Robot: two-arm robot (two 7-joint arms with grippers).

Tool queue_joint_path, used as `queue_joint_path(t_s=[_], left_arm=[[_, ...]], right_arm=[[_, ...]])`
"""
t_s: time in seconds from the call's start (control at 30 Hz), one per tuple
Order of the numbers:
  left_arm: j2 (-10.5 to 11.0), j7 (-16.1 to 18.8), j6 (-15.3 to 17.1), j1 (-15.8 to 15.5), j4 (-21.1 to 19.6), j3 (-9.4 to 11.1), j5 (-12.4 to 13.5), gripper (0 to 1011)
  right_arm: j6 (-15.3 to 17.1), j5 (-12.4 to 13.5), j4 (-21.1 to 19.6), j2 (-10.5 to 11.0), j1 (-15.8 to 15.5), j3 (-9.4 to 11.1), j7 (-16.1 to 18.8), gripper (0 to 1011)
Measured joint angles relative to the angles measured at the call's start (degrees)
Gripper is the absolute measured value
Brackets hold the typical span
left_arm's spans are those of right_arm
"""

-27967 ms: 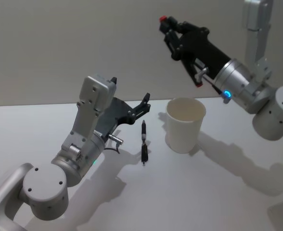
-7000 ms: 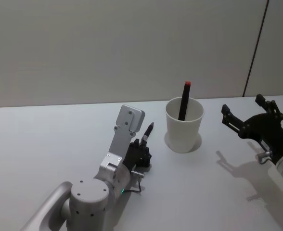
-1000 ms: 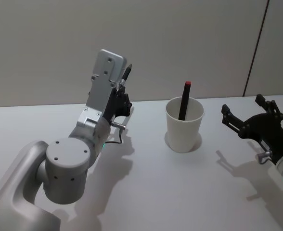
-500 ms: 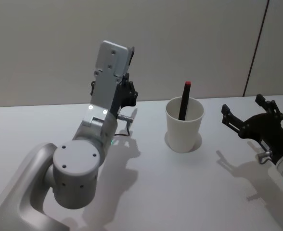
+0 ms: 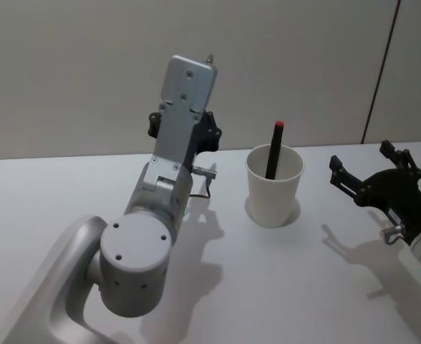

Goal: Place the pen into the pen holder.

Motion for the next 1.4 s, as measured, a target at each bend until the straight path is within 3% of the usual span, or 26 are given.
queue_joint_path(t_s=[1.03, 1.27, 1.4], left_arm=[[-2.1, -3.0, -3.1, 2.1, 0.1, 2.2, 3.2, 154], [-2.2, -3.3, -3.3, 2.3, 0.1, 2.3, 3.4, 154], [-2.2, -3.4, -3.4, 2.3, 0.2, 2.4, 3.5, 154]], right_arm=[[0.1, 0.1, 0.1, -0.1, 0.1, 0.1, 0.0, 1001], [1.4, 2.5, 0.2, -0.2, 0.3, 0.4, 0.5, 1001], [3.3, 5.6, 0.0, -0.3, 0.4, 0.8, 1.3, 1001]])
